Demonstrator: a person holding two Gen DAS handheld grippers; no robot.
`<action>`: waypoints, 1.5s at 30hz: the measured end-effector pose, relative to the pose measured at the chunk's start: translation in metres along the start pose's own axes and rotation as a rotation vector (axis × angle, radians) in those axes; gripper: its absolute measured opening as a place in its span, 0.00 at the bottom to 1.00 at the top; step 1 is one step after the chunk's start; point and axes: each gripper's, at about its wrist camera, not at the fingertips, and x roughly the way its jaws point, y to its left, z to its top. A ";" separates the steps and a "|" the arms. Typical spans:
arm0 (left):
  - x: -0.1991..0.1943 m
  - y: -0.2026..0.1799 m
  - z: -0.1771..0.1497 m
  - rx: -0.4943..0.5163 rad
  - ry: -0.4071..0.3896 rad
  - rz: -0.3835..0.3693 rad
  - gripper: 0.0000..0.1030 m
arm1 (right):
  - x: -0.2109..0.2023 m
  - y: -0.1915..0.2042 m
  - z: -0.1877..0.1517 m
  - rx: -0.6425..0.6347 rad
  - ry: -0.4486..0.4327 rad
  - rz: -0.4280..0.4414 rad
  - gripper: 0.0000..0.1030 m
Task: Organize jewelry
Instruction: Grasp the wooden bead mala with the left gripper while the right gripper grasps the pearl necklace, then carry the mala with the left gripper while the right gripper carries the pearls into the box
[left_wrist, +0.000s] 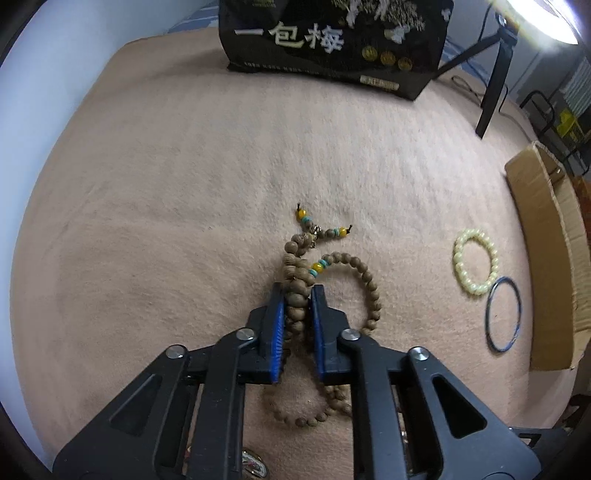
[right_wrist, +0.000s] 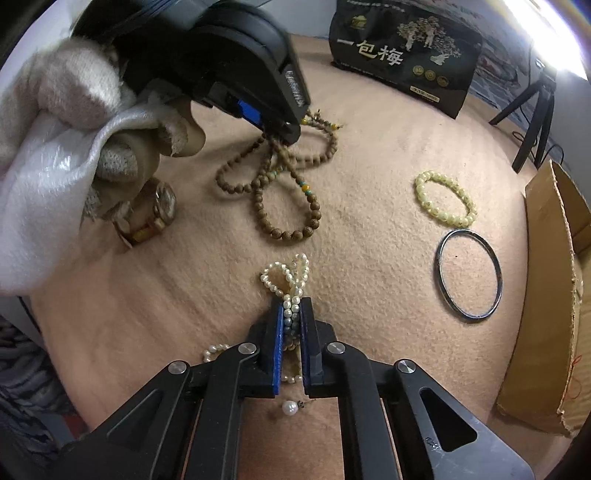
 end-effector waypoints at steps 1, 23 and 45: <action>-0.005 0.002 0.001 -0.007 -0.013 -0.008 0.11 | -0.005 0.000 0.002 0.007 -0.012 0.008 0.06; -0.113 0.006 0.015 -0.098 -0.237 -0.218 0.11 | -0.121 -0.052 0.034 0.139 -0.319 -0.033 0.06; -0.149 -0.107 0.021 0.021 -0.286 -0.414 0.11 | -0.180 -0.190 0.019 0.392 -0.437 -0.207 0.06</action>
